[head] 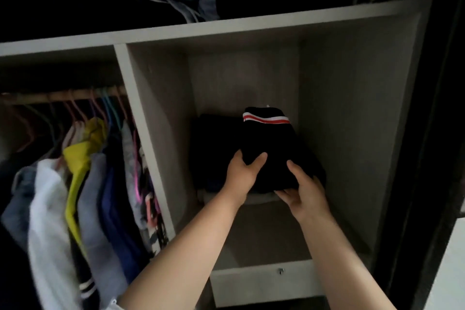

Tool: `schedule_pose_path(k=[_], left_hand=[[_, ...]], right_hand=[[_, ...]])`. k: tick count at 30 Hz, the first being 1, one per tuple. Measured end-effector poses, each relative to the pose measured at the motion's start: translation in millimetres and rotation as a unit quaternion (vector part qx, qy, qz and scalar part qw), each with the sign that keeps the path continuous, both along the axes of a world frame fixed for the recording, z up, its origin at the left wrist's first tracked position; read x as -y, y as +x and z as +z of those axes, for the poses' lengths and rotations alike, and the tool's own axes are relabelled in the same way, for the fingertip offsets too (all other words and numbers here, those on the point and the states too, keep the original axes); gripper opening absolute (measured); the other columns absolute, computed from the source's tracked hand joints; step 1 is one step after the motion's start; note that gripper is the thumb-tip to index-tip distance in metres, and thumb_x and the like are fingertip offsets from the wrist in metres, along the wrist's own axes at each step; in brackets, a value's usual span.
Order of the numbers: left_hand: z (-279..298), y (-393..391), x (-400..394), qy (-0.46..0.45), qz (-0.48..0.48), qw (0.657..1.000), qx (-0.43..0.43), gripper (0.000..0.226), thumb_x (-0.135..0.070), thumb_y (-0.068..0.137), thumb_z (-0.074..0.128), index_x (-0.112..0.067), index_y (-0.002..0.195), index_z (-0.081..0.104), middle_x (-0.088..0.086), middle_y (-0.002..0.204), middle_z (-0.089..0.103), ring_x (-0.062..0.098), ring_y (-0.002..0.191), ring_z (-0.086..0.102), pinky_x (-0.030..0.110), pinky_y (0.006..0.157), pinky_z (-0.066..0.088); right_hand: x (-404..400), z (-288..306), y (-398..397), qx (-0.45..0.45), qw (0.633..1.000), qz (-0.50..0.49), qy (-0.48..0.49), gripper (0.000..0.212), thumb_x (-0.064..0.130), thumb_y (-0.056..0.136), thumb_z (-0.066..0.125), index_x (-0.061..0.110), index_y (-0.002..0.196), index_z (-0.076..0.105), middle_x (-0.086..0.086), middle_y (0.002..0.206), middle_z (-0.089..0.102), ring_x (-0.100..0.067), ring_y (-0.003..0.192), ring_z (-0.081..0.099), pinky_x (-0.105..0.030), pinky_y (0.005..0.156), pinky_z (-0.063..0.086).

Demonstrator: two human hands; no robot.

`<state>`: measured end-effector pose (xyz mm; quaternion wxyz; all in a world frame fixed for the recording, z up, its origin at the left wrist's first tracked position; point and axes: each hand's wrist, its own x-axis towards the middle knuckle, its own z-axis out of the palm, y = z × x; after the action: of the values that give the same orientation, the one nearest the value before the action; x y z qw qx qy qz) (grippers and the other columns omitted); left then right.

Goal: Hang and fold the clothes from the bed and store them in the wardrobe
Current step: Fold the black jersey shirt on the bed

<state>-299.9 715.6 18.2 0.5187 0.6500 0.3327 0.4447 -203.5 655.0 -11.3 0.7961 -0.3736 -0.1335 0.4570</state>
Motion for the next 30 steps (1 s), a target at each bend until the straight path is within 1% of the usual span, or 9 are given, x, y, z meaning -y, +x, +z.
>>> schedule_pose_path(k=[5, 10, 13, 18, 22, 24, 26, 28, 30], left_hand=[[-3.1, 26.7, -35.0, 0.017, -0.029, 0.999, -0.027, 0.045, -0.031, 0.094, 0.05, -0.013, 0.134, 0.043, 0.006, 0.129, 0.053, 0.021, 0.12, 0.05, 0.028, 0.098, 0.041], [6.6, 49.6, -65.8, 0.13, 0.006, 0.979, -0.154, 0.042, -0.032, 0.098, 0.038, -0.005, 0.129, 0.048, 0.013, 0.126, 0.055, 0.028, 0.118, 0.051, 0.028, 0.094, 0.039], [12.5, 53.2, -91.3, 0.195, 0.054, 0.95, -0.237, 0.042, -0.029, 0.096, 0.044, -0.003, 0.128, 0.049, 0.02, 0.127, 0.052, 0.033, 0.117, 0.049, 0.034, 0.095, 0.041], [9.2, 45.7, -125.0, 0.309, 0.078, 0.84, -0.439, 0.041, -0.026, 0.094, 0.046, -0.001, 0.126, 0.049, 0.019, 0.132, 0.046, 0.032, 0.125, 0.039, 0.035, 0.099, 0.038], [-7.7, 38.5, -139.7, 0.292, 0.013, 0.757, -0.584, 0.049, -0.036, 0.097, 0.036, -0.009, 0.138, 0.037, 0.012, 0.146, 0.032, 0.027, 0.136, 0.025, 0.041, 0.111, 0.024], [-15.5, 34.5, -141.4, 0.295, 0.0, 0.741, -0.604, 0.053, -0.039, 0.099, 0.03, -0.012, 0.144, 0.026, 0.011, 0.15, 0.026, 0.026, 0.138, 0.022, 0.041, 0.114, 0.018], [-19.6, 32.0, -142.4, 0.306, 0.003, 0.74, -0.599, 0.054, -0.039, 0.099, 0.028, -0.012, 0.146, 0.022, 0.011, 0.152, 0.023, 0.026, 0.139, 0.02, 0.041, 0.115, 0.015], [-20.9, 30.5, -141.9, 0.314, 0.006, 0.734, -0.602, 0.054, -0.038, 0.099, 0.027, -0.012, 0.146, 0.021, 0.011, 0.152, 0.021, 0.026, 0.14, 0.018, 0.041, 0.114, 0.014], [-21.5, 29.7, -139.5, 0.319, 0.007, 0.727, -0.607, 0.053, -0.037, 0.1, 0.026, -0.012, 0.146, 0.02, 0.012, 0.153, 0.02, 0.025, 0.141, 0.017, 0.041, 0.114, 0.013]], right_hand=[[-29.0, 5.4, 8.6, -0.014, 0.995, -0.102, -0.001, 0.079, 0.019, 0.075, 0.073, 0.02, 0.143, 0.031, -0.008, 0.133, 0.05, -0.027, 0.118, 0.05, -0.041, 0.08, 0.048], [-55.1, 15.7, 33.3, -0.017, 0.981, -0.192, -0.039, 0.067, 0.01, 0.078, 0.071, 0.014, 0.136, 0.039, -0.009, 0.129, 0.052, -0.029, 0.111, 0.054, -0.031, 0.057, 0.052], [-78.7, 19.8, 59.3, 0.01, 0.976, -0.208, -0.06, 0.064, 0.006, 0.079, 0.069, 0.013, 0.135, 0.038, -0.01, 0.127, 0.052, -0.026, 0.099, 0.057, -0.041, 0.077, 0.055], [-123.9, 8.3, 100.3, -0.007, 0.966, -0.247, -0.078, 0.06, 0.001, 0.077, 0.07, 0.01, 0.13, 0.043, -0.012, 0.127, 0.053, -0.028, 0.105, 0.056, -0.051, 0.088, 0.049], [-156.4, -32.5, 114.2, 0.067, 0.938, -0.264, -0.215, 0.077, 0.012, 0.073, 0.076, 0.002, 0.135, 0.031, -0.018, 0.138, 0.043, -0.034, 0.12, 0.048, -0.049, 0.1, 0.042], [-159.2, -38.8, 113.6, 0.15, 0.906, -0.261, -0.299, 0.079, 0.02, 0.076, 0.074, 0.0, 0.135, 0.026, -0.023, 0.138, 0.039, -0.037, 0.122, 0.045, -0.046, 0.102, 0.04], [-155.5, -32.9, 111.0, 0.277, 0.842, -0.233, -0.4, 0.074, 0.028, 0.083, 0.067, 0.003, 0.137, 0.023, -0.026, 0.139, 0.034, -0.039, 0.123, 0.042, -0.045, 0.1, 0.041], [-147.9, -24.2, 105.5, 0.425, 0.725, -0.202, -0.503, 0.063, 0.031, 0.091, 0.054, 0.009, 0.141, 0.022, -0.025, 0.141, 0.026, -0.038, 0.125, 0.037, -0.042, 0.098, 0.039], [-143.0, -22.6, 99.4, 0.595, 0.583, -0.188, -0.52, 0.047, 0.022, 0.096, 0.041, 0.016, 0.141, 0.028, -0.02, 0.144, 0.021, -0.036, 0.125, 0.034, -0.039, 0.098, 0.036]])
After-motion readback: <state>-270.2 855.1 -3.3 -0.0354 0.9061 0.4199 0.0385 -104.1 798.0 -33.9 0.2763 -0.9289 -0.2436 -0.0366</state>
